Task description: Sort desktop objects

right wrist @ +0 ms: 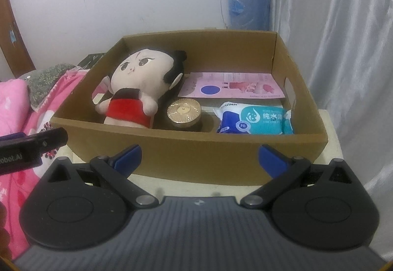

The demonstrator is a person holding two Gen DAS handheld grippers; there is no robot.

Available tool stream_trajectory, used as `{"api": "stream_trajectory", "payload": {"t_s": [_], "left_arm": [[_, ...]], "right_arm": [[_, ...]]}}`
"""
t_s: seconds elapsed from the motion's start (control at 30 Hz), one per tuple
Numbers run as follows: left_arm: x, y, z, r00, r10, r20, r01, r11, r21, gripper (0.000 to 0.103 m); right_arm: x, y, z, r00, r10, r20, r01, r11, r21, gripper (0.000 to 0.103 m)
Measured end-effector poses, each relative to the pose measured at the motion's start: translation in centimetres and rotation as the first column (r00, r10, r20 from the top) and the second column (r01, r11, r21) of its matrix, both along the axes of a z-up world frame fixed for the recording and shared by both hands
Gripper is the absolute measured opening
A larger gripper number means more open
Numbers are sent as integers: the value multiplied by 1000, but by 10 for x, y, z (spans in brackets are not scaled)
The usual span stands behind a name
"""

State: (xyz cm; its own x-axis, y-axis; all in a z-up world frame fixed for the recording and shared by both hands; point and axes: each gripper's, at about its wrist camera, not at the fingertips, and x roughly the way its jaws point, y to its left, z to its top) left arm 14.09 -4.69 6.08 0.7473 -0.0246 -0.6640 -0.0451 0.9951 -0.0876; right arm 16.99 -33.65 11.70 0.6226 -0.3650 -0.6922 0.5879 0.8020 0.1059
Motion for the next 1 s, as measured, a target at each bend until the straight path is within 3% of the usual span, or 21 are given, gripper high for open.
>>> {"api": "stream_trajectory", "payload": {"t_s": [1.0], "left_arm": [[7, -20, -22, 996, -52, -72, 57, 997, 57, 103]], "right_arm": [[-3, -2, -10, 998, -25, -54, 25, 1000, -3, 102]]}}
